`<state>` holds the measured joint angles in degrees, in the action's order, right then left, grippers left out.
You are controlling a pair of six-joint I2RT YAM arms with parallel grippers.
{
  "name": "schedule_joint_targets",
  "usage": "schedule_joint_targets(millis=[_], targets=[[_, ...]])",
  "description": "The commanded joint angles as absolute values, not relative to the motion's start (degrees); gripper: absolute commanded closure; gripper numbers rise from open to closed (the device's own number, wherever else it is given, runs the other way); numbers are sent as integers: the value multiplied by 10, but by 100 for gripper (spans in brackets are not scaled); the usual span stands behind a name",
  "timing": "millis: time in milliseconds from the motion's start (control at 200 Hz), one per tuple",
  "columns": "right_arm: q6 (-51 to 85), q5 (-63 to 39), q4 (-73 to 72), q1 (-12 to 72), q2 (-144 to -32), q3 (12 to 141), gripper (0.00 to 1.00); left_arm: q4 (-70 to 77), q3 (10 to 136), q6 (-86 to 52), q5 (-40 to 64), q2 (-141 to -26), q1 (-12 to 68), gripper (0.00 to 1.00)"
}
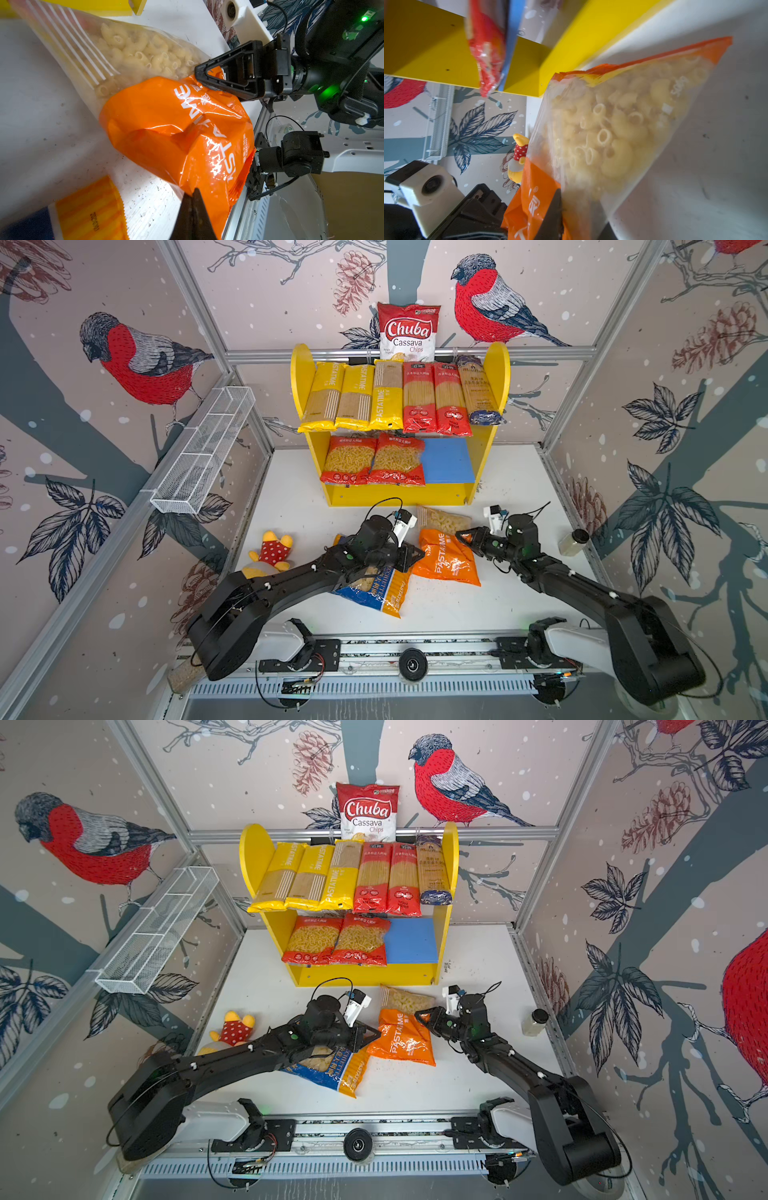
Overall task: Arrange pasta packages on shelves
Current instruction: Pick up the pasta bag from the center of the table, then place the pasta bag on the shelf.
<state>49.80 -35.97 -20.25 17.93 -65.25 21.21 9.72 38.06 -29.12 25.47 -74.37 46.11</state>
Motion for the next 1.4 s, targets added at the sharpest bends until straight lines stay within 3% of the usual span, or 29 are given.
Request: schedule_joint_targets(millis=[0,325,795,1026,1196,1291,1396], targets=[[491,-358,-215,177,-605,217,100,110,381,-256,247,-714,468,100],[499,-341,-201,155,-502,276,100,125,393,-229,226,-639,470,100],[512,-342,-280,150,-577,373,100,155,423,-202,161,-640,465,100],[516,-347,-288,155,-590,410,100,166,427,-211,180,-648,455,100],[514,-365,-291,161,-587,413,100,244,375,-302,230,-647,407,100],[497,-365,-293,170,-580,422,100,308,343,-364,264,-647,388,79],[491,-368,-316,177,-580,428,100,376,313,-416,298,-651,377,45]])
